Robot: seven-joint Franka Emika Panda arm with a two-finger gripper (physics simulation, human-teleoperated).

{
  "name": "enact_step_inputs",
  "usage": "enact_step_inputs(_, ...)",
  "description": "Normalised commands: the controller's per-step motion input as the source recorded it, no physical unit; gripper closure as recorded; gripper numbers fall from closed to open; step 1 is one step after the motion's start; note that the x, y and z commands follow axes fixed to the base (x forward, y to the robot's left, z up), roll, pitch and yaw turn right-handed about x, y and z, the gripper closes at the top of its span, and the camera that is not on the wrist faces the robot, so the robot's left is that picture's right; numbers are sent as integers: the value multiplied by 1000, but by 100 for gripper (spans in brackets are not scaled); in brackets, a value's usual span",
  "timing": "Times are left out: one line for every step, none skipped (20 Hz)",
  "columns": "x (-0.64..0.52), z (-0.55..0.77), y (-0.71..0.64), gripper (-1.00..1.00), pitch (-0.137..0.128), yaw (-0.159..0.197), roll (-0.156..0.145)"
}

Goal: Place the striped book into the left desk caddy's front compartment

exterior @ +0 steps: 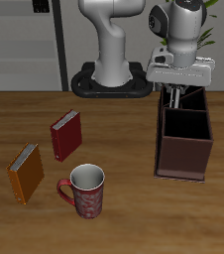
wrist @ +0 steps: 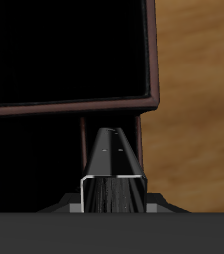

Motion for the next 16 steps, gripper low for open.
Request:
enact_step_inputs(94, -212, -54, 100, 123, -97, 77)
enact_step_inputs(40, -164, -135, -100, 74, -55, 27)
enact_step_inputs(70, -86, 40, -100, 37, 36, 21)
enact_step_inputs(112, -97, -99, -100, 32, -21, 8)
enact_step_inputs(76, -110, -83, -100, 42, -28, -25)
enact_step_inputs(91, -26, 42, -100, 2, 13, -4)
enact_step_inputs(65, -107, -67, -100, 40, -22, 5)
enact_step_inputs(-24, -67, -41, -100, 10, 3, -4)
enact_step_inputs(30, -37, 15, -100, 1, 16, -4)
enact_step_inputs(23, -16, -27, -100, 2, 0, -6)
enact_step_inputs(-23, -20, -75, -100, 0, -17, -25)
enact_step_inputs(-38, 16, -119, -100, -9, 12, -17)
enact_step_inputs(63, 6, 46, -100, 11, -2, -5)
enact_step_inputs(-31, 34, -95, -100, 0, 3, -9)
enact_step_inputs(46, 58, -6, -100, -14, 22, -6)
enact_step_inputs(40, -8, 85, -100, 0, 0, 0)
